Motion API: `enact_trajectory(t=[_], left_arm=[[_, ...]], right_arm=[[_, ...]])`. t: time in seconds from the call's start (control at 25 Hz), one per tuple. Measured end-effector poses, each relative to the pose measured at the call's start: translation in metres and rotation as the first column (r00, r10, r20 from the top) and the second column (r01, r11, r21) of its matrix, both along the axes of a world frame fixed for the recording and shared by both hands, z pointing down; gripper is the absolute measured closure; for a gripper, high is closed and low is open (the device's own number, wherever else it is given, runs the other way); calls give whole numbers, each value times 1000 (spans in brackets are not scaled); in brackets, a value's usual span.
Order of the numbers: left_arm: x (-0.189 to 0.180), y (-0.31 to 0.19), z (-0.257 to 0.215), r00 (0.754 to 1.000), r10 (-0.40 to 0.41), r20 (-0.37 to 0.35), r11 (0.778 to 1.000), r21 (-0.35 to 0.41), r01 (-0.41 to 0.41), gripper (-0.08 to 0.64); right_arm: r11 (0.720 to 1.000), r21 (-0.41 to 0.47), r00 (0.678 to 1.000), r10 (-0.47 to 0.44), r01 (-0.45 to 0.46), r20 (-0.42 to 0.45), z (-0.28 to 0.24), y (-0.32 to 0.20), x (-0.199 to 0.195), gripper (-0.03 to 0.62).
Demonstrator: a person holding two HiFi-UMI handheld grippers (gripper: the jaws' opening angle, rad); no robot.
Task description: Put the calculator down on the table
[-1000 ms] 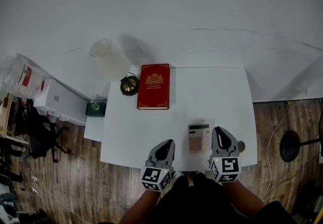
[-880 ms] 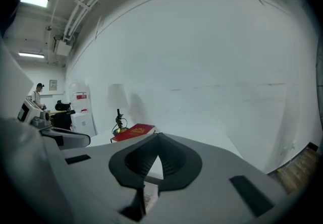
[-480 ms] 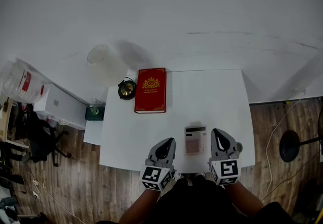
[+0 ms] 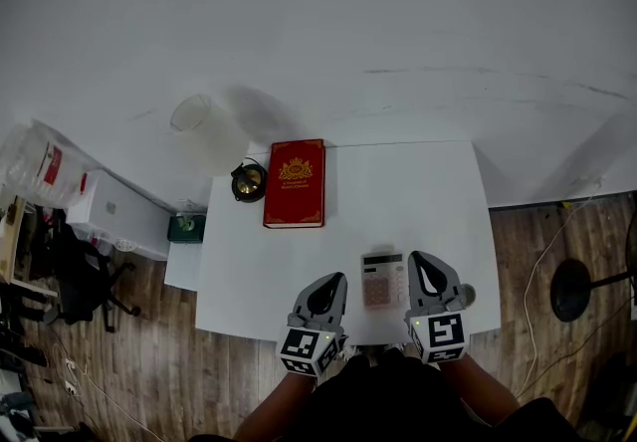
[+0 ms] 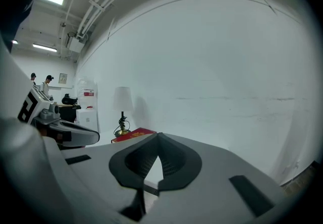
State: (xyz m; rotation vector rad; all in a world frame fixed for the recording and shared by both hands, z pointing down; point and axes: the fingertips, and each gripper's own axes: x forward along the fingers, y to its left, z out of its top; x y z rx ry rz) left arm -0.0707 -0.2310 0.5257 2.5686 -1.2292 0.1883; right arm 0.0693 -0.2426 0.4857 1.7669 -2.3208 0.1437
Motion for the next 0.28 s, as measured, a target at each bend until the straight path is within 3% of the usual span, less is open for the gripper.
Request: enact_trajectory(t=[0.28], left_arm=[[2,2,-3,1000,2,-1,1000,3,-2,540]], right_arm=[[1000,-3,1000,-1,1,-5,-1,7,2,575]])
